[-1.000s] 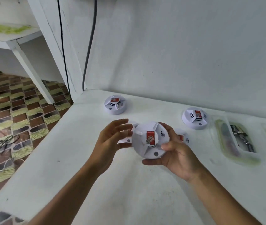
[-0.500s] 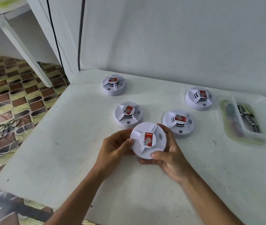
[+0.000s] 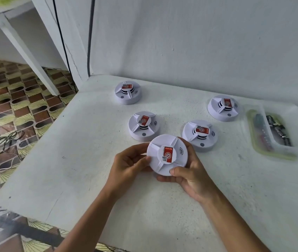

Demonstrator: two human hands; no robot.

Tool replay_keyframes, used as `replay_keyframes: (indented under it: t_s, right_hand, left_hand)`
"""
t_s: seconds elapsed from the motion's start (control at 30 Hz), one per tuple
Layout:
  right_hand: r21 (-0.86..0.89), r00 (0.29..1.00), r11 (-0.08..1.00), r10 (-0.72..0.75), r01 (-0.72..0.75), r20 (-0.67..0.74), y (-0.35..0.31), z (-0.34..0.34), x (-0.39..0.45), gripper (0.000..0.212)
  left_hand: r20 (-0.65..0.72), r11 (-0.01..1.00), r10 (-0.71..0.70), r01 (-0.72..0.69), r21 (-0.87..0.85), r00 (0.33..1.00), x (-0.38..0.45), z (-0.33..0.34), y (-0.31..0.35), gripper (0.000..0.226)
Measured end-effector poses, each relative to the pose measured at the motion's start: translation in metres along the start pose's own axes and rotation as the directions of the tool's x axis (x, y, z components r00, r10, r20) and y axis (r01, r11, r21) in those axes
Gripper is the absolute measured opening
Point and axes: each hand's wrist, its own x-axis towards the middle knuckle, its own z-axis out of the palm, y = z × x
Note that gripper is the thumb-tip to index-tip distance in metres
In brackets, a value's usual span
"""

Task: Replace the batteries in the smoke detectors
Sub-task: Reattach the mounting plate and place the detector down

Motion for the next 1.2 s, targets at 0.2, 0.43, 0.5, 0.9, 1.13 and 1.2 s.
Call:
replay_keyframes:
  t_s: [0.2,0.43,0.5,0.9,1.13,1.2]
  right_hand:
    - [-0.013,1.0,1.0,0.012,-0.012,-0.005,-0.0013,0.0006,-0.0016,0.088]
    - [-0.057,1.0,0.998,0.014,-0.014,0.005,-0.0015,0.0005,-0.0017,0.089]
    - [-0.055,1.0,0.998,0.004,-0.003,0.014,-0.0009,0.0,-0.0019,0.086]
    - [0.084,0.996,0.996,0.015,-0.023,0.091,-0.0032,-0.0009,-0.0015,0.074]
    - [0.263,0.995,0.963,0.045,-0.066,0.085,-0.0063,0.0026,-0.0002,0.078]
    - [0.273,0.996,0.96,0.038,-0.059,0.08,-0.0067,0.0035,-0.0003,0.078]
  left_hand:
    - [0.007,1.0,0.006,-0.006,0.008,1.0,-0.0013,0.0006,0.0001,0.034]
    - [0.002,1.0,0.007,-0.007,0.011,1.0,-0.0024,0.0012,0.0003,0.03]
    - [0.001,1.0,0.008,-0.008,0.021,1.0,-0.0027,0.0013,0.0004,0.03]
    - [-0.012,0.999,0.022,-0.022,0.023,1.0,-0.0035,0.0001,-0.0014,0.029]
    - [-0.016,0.999,0.028,-0.027,0.046,0.999,-0.0032,0.0014,-0.0004,0.03]
    - [-0.015,0.998,0.028,-0.028,0.056,0.999,-0.0029,0.001,-0.0003,0.03]
